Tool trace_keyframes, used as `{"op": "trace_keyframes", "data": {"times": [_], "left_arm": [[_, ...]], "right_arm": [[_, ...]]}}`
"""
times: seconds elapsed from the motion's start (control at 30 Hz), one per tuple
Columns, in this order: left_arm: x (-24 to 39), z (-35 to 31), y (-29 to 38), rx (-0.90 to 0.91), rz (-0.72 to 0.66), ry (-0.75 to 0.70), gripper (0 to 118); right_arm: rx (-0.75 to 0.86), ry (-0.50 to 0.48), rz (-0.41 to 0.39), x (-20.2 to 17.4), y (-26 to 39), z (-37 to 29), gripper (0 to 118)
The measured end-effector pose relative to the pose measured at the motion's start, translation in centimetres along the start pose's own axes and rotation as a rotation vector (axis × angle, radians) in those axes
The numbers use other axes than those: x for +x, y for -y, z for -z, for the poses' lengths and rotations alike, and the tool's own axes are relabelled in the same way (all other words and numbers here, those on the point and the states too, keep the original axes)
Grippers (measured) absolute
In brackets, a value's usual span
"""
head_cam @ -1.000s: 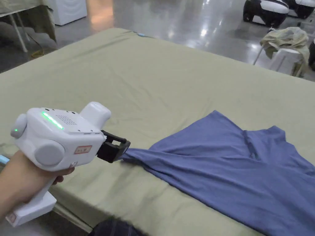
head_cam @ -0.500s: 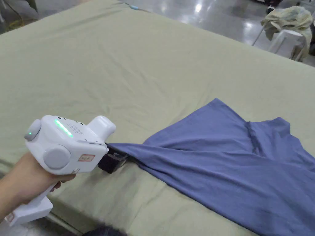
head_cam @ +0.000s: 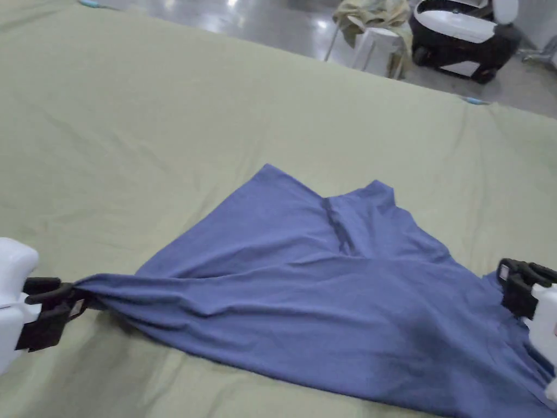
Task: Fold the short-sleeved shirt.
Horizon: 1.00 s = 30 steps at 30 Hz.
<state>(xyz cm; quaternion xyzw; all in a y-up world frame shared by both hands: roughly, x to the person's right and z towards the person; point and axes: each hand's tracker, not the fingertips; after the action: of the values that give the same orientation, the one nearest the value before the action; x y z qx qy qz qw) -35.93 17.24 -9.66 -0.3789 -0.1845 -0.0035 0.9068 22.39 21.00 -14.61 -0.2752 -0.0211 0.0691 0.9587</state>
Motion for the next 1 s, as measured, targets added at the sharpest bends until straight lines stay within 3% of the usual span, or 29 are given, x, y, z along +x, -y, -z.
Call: {"op": "trace_keyframes", "data": {"times": [0.1,0.2,0.23,0.3,0.33,0.4,0.53,0.6,0.63,0.67,0.7,0.77,0.83,1.0], "left_arm": [[0.4,0.0,-0.6,0.011,-0.017,0.0,5],[0.5,0.4,-0.8,0.01,-0.037,-0.003,5],[0.4,0.6,-0.9,0.005,-0.046,0.008,5],[0.3,1.0,-0.9,0.002,-0.056,0.007,5],[0.1,1.2,-0.9,-0.004,-0.055,-0.004,5],[0.2,1.2,-1.2,-0.013,-0.046,-0.019,5],[0.0,1.3,-1.3,-0.02,-0.055,-0.022,5],[-0.2,1.5,-1.2,-0.025,-0.052,-0.025,5],[-0.2,1.6,-1.3,-0.026,-0.052,-0.028,5],[-0.1,1.6,-1.4,-0.028,-0.055,-0.029,5],[-0.1,1.7,-1.4,-0.027,-0.058,-0.03,5],[-0.1,1.8,-1.5,-0.022,-0.069,-0.029,5],[0.1,2.0,-1.9,-0.015,-0.077,-0.039,5],[-0.5,1.5,-4.2,0.038,-0.104,-0.071,5]], "right_arm": [[-0.129,-0.001,-0.053,2.2,-1.9,6.0,0],[-0.225,-0.063,-0.051,3.5,-3.3,12.3,3],[-0.252,-0.086,-0.031,3.8,-3.7,14.2,29],[-0.391,-0.14,0.038,3.6,-4.0,18.3,108],[-0.418,-0.162,0.059,3.6,-3.8,19.9,118],[-0.412,-0.148,0.051,3.0,-3.8,21.4,107],[-0.417,-0.103,-0.013,1.8,-2.9,22.5,74],[-0.42,-0.129,0.03,1.9,-2.7,22.3,58],[-0.413,-0.132,0.042,1.9,-2.9,21.8,18],[-0.407,-0.137,0.044,1.9,-2.9,21.0,0],[-0.387,-0.105,0.051,1.7,-3.1,20.1,0],[-0.404,-0.179,0.006,1.6,-3.7,18.2,0],[-0.356,-0.158,-0.018,1.3,-4.7,15.6,0],[-0.175,-0.166,0.033,2.4,-9.0,7.1,0]]}}
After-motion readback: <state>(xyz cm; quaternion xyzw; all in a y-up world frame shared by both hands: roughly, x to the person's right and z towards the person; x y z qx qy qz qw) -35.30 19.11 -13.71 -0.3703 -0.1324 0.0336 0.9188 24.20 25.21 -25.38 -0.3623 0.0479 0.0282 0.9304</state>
